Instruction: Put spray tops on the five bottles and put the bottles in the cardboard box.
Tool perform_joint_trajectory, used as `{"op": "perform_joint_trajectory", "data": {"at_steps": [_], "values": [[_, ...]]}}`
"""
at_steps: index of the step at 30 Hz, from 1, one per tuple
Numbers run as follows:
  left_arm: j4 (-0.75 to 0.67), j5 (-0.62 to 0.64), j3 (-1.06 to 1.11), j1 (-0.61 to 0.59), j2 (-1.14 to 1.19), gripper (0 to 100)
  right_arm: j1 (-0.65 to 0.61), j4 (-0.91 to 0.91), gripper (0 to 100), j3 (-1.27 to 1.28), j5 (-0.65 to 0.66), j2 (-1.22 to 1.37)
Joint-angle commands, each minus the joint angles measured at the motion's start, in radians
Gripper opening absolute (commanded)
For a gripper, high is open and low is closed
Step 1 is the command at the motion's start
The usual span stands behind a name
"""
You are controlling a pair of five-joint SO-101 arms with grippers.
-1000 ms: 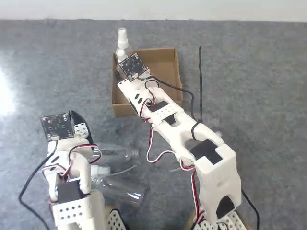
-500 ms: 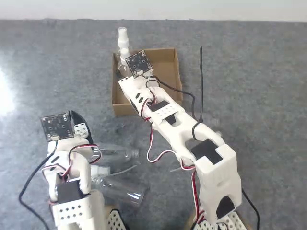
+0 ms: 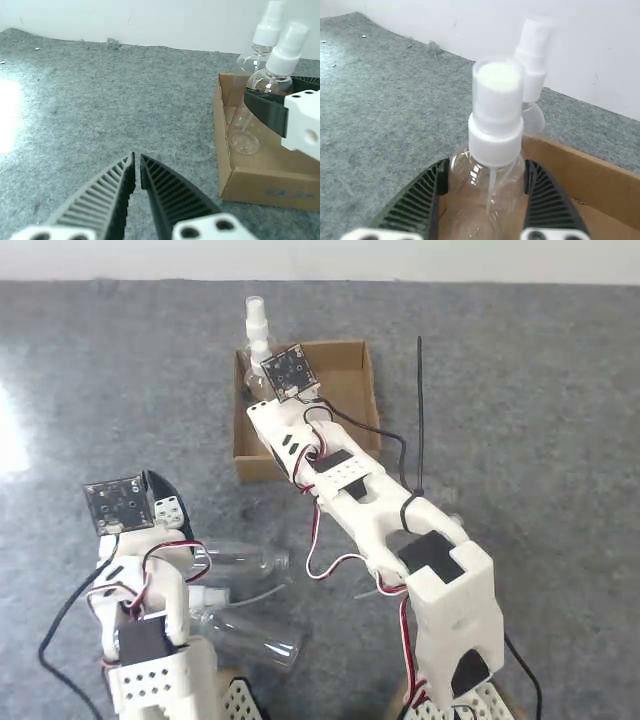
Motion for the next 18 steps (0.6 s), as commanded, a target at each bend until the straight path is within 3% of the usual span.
{"op": "perform_joint_trajectory", "data": {"at_steps": [1, 4, 18], "values": [[-0.029, -0.012, -0.012, 0.000, -0.012, 1, -0.016, -0.019, 17.2, -0.041, -0.011, -0.016], [-0.029, -0.012, -0.012, 0.000, -0.012, 1, -0.016, -0.016, 22.2, -0.038, -0.012, -0.016], [-0.029, -0.012, -0.012, 0.000, -0.012, 1, -0.025, -0.016, 21.4, -0.034, -0.009, -0.019]]}}
